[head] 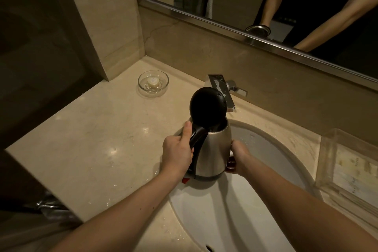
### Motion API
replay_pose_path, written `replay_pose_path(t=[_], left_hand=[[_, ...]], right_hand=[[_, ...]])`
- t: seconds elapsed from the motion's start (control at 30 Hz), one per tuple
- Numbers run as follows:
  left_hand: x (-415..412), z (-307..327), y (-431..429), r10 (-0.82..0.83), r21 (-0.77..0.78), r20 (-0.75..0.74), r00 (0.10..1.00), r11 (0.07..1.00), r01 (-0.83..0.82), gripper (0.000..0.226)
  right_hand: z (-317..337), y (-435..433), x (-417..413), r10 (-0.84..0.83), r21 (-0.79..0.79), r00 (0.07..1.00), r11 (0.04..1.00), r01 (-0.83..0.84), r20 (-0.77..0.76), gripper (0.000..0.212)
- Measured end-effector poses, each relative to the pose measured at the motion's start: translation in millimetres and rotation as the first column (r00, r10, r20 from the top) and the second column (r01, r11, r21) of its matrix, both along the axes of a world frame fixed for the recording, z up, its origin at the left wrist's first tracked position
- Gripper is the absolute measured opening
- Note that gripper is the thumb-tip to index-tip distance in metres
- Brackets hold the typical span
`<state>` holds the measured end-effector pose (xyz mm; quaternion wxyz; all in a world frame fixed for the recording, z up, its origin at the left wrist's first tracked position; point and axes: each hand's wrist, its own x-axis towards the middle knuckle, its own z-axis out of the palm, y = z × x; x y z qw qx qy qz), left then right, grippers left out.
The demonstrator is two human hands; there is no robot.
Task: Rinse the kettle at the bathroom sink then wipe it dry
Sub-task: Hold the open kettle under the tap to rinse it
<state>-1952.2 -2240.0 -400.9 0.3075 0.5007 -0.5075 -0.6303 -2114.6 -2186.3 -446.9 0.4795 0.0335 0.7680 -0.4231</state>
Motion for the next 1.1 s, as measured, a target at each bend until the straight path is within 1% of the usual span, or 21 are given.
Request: replay_pose_path(t=[0.33, 0.5, 0.6, 0.77, 0.9, 1.1], left_hand=[[-5, 6, -1, -0.01, -0.016, -0.031, 0.999, 1.0, 0.009, 0.057], [-5, 7, -3, -0.008, -0.011, -0.04, 0.999, 1.0, 0.008, 0.058], [-5, 7, -3, -0.004, -0.011, -0.038, 0.999, 1.0, 0.004, 0.059], [-6, 3, -3, -0.014, -0.006, -0.018, 1.0, 1.0, 0.014, 0.059], [-8, 2, -4, -0.015, -0.009, -0.014, 1.0, 1.0, 0.015, 0.064], [-12, 3, -2, -0.021, -0.02, -0.028, 0.999, 1.0, 0.021, 0.055]], right_hand=[[4, -2, -5, -0.006, -0.007, 1.0, 1.0, 0.006, -0.007, 0.034], [5, -2, -6, -0.015, -0.008, 1.0, 1.0, 0.015, -0.014, 0.032], [5, -2, -6, -0.016, -0.005, 1.0, 1.0, 0.016, -0.019, 0.033], [6, 0, -8, -0.016, -0.003, 0.999, 1.0, 0.015, -0.033, 0.029], [7, 1, -10, -0.005, -0.007, 0.999, 1.0, 0.005, -0.031, 0.027], [9, 4, -12, -0.01, -0.011, 1.0, 1.0, 0.009, -0.013, 0.026]])
